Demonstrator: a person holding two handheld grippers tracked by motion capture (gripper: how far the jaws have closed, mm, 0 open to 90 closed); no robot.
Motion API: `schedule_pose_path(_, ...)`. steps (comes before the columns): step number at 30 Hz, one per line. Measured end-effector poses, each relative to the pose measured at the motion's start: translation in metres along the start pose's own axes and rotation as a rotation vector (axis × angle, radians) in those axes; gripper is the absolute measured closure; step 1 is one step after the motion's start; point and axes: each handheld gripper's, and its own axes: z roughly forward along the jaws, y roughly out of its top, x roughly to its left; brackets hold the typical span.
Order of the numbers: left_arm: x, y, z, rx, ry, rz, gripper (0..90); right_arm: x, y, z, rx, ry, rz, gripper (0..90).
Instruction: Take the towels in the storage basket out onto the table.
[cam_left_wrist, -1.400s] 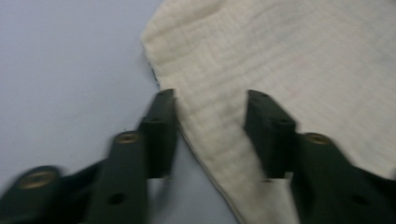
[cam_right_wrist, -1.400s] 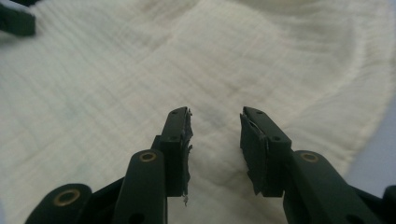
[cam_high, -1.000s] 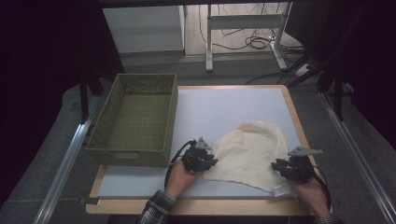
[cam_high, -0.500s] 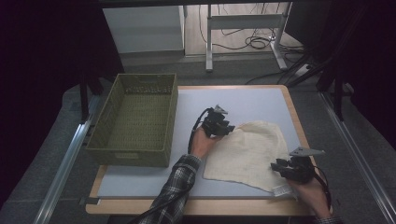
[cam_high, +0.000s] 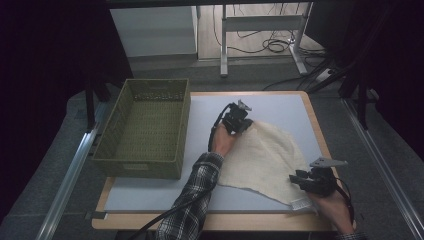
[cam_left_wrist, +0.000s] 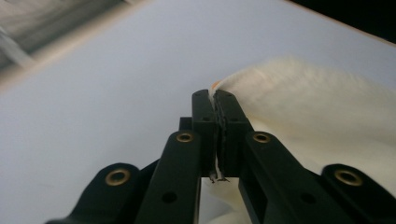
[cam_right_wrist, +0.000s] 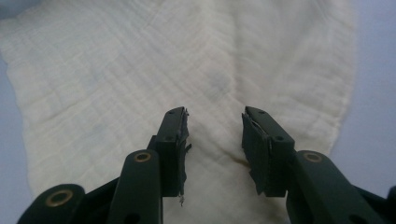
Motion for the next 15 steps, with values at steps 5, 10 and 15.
schedule_pose_path(5,0.011,-0.006,-0.01,0.035,0.095,0.006,63.9,-0.001,0.001,0.002,-0.004,0.008,0.008,58.8)
schedule_pose_path(10,0.018,-0.034,-0.01,0.06,0.068,-0.035,57.3,-0.002,0.006,-0.001,0.001,-0.023,0.002,58.7)
schedule_pose_path(15,0.021,-0.056,0.003,0.08,0.041,-0.094,51.2,-0.012,0.024,-0.011,-0.068,-0.066,0.014,59.3)
